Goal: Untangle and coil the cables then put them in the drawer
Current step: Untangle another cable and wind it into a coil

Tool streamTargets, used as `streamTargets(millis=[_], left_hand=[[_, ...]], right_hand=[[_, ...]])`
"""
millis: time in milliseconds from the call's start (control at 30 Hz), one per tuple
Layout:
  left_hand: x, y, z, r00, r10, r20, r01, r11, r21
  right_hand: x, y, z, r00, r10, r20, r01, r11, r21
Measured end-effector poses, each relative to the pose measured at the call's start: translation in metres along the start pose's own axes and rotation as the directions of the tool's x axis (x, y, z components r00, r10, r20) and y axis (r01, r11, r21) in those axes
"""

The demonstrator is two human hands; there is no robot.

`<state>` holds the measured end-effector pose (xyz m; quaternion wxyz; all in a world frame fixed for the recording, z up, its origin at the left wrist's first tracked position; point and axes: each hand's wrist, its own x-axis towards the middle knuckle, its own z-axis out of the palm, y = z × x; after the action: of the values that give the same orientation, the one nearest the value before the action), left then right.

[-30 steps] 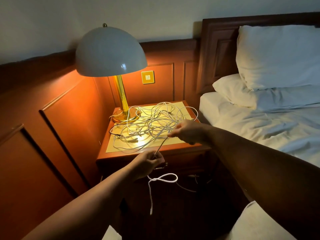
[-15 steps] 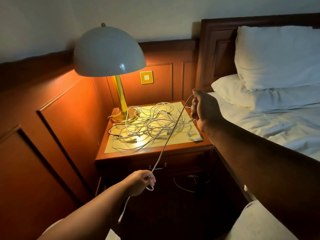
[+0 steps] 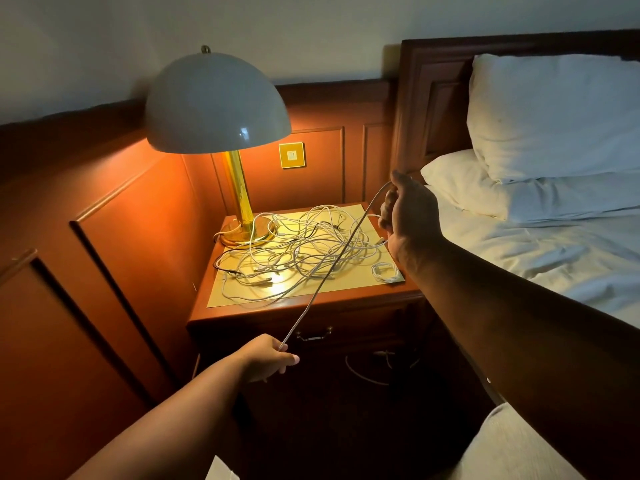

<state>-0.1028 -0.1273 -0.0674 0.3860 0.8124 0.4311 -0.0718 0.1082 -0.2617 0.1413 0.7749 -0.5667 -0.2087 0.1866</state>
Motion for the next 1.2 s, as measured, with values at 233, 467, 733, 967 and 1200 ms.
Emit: streamTargets(millis=[233, 467, 733, 967, 1200], left_hand=[[-0.007, -0.009, -0.005, 0.988, -0.123, 0.095, 0.096, 0.964, 0.249], [-0.009, -0.015, -0.011, 0.978, -0.021, 0.207, 0.017, 1.000, 0.023], [-0.023, -0.041, -0.027, 0.953, 0.102, 0.284, 0.200, 0.493, -0.847], [-0.032, -0.037, -0.032, 0.997, 0.001, 0.083, 0.083, -0.018, -0.996], [-0.024, -0.040, -0.030, 0.974, -0.224, 0.026, -0.036, -0.267, -0.963]], right_hand=[[0.003, -0.003, -0.002, 0.999, -0.037, 0.019, 0.038, 0.999, -0.028], [0.011, -0.008, -0.006, 0.994, -0.064, -0.090, 0.056, 0.994, -0.098], [0.028, 0.002, -0.027, 0.969, -0.077, -0.237, 0.019, 0.971, -0.238], [0.029, 0.011, -0.033, 0.951, 0.000, -0.308, -0.100, 0.945, -0.311], [0.030, 0.004, -0.030, 0.947, 0.091, -0.308, -0.124, 0.988, -0.088]])
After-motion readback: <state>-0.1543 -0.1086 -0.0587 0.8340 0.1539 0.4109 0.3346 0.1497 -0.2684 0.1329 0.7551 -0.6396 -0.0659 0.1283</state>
